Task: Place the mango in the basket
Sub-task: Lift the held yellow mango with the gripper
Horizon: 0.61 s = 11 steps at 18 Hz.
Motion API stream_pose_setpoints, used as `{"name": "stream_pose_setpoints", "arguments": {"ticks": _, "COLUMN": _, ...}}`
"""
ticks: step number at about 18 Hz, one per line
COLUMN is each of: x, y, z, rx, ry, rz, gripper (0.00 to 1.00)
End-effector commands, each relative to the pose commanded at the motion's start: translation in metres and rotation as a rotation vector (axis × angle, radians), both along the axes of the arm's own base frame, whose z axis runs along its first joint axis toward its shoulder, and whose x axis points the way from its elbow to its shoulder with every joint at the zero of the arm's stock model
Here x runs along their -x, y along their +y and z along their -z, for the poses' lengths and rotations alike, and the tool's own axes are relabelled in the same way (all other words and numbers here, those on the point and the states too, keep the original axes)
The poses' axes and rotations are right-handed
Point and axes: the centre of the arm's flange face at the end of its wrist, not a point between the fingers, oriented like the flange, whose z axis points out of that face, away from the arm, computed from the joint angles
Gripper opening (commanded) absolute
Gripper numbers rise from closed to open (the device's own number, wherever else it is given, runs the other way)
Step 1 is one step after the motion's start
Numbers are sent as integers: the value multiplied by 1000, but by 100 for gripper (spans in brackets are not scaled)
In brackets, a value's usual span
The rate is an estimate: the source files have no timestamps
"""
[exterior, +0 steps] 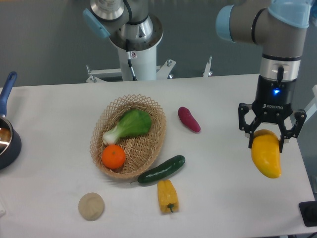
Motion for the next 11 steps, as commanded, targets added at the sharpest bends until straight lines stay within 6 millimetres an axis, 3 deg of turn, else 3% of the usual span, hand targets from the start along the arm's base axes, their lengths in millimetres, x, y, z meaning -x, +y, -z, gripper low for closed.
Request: {"name": "stream_pose_setpoints", "arguments": {"ticks": 11, "x": -13, "y": -2, "z": 15, "rx": 11, "ry": -33, "rz": 2, "gripper": 25}}
